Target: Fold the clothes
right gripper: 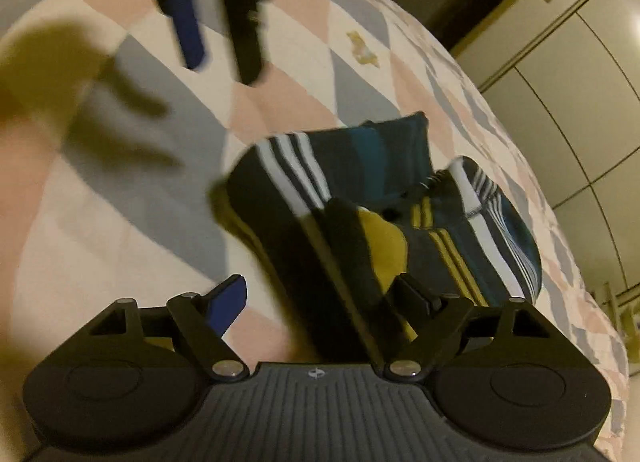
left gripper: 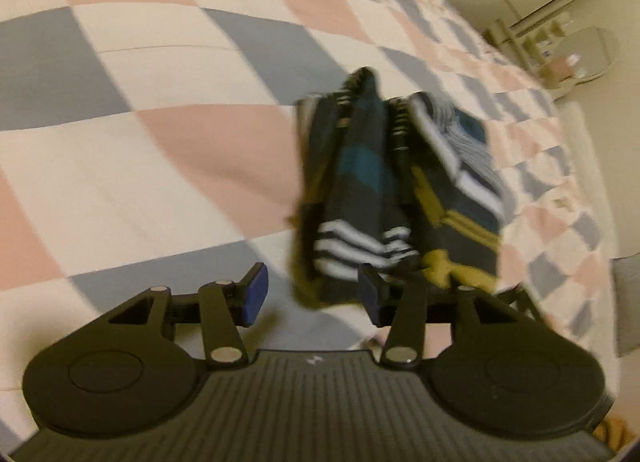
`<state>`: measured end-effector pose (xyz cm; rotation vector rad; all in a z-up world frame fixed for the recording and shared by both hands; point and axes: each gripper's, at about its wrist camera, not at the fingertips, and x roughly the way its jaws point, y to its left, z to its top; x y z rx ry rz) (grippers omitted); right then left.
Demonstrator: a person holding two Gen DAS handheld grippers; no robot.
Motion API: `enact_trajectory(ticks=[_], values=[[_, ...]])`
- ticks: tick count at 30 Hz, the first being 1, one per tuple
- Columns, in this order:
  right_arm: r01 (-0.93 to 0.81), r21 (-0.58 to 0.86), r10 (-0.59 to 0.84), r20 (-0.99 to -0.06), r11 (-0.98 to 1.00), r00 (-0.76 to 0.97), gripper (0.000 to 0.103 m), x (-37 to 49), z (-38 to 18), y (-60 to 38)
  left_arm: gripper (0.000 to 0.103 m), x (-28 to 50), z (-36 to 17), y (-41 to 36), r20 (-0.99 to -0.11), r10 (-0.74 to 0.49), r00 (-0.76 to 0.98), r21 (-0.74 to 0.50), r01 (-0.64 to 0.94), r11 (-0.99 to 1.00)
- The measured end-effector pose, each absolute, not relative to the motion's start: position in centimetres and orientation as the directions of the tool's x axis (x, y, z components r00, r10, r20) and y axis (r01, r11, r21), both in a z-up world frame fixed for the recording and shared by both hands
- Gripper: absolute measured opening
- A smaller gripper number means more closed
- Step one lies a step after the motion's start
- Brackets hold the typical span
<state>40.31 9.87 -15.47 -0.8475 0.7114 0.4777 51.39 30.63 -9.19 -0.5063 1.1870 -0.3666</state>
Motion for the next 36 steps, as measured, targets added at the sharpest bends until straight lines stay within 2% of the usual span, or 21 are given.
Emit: enact_trajectory(ticks=[4,7,8,11,12,14,16,19,22,27,30,33,36], values=[[-0.589,-0.424,0.126,-0.729,0.688,0.672,0.08,39.3,-12.9,8.5,0.059,54.1,-9.2,28.8,-0.704,-0.627,0.335,-0.66,0.018,0.751],[-0.471,-0.283,0.132,-0.729,0.835,0.672,0.079,39.7,-9.9,5.5,0.061,56.9,-10.1,26.7,-0.669,-0.675,0.312,-0.706,0.016,0.708],[-0.415,-0.19,0.156,-0.727,0.89,0.669,0.079,40.0,-8.8,3.7,0.061,57.7,-10.6,26.0,-0.664,-0.684,0.301,-0.715,0.01,0.699],[-0.15,0.227,0.268,-0.689,0.962,0.674,0.079,41.8,-6.6,-3.7,0.062,59.7,-12.4,24.2,-0.663,-0.699,0.267,-0.729,-0.019,0.684],[-0.05,0.362,0.296,-0.669,0.931,0.682,0.08,43.0,-6.6,-6.1,0.062,60.3,-13.0,23.7,-0.664,-0.703,0.256,-0.732,-0.031,0.68],[0.153,0.546,0.294,-0.642,0.824,0.708,0.073,44.3,-7.6,-10.3,0.065,61.2,-14.3,23.0,-0.657,-0.713,0.246,-0.744,-0.062,0.665],[0.278,0.648,0.295,-0.631,0.709,0.718,0.064,46.7,-9.3,-13.1,0.068,61.8,-15.6,23.1,-0.629,-0.734,0.256,-0.774,-0.114,0.623],[0.361,0.727,0.32,-0.615,0.584,0.721,0.06,49.3,-11.9,-14.8,0.073,62.3,-17.5,23.7,-0.565,-0.776,0.281,-0.825,-0.191,0.532],[0.414,0.747,0.362,-0.632,0.52,0.685,0.056,51.2,-14.4,-14.7,0.075,62.6,-19.0,24.0,-0.5,-0.81,0.306,-0.864,-0.234,0.445],[0.456,0.758,0.36,-0.633,0.466,0.685,0.056,52.2,-16.4,-14.5,0.075,63.5,-19.2,23.2,-0.39,-0.865,0.317,-0.919,-0.187,0.347],[0.456,0.758,0.374,-0.636,0.465,0.676,0.056,52.8,-16.9,-14.9,0.083,64.4,-19.2,21.4,-0.427,-0.862,0.271,-0.904,-0.144,0.403],[0.454,0.76,0.383,-0.635,0.465,0.67,0.056,52.9,-17.2,-15.4,0.082,64.6,-19.1,20.7,-0.46,-0.852,0.249,-0.888,-0.106,0.448],[0.453,0.757,0.392,-0.639,0.47,0.661,0.056,52.7,-17.3,-15.8,0.082,64.3,-18.1,21.8,-0.456,-0.846,0.276,-0.887,-0.069,0.456]])
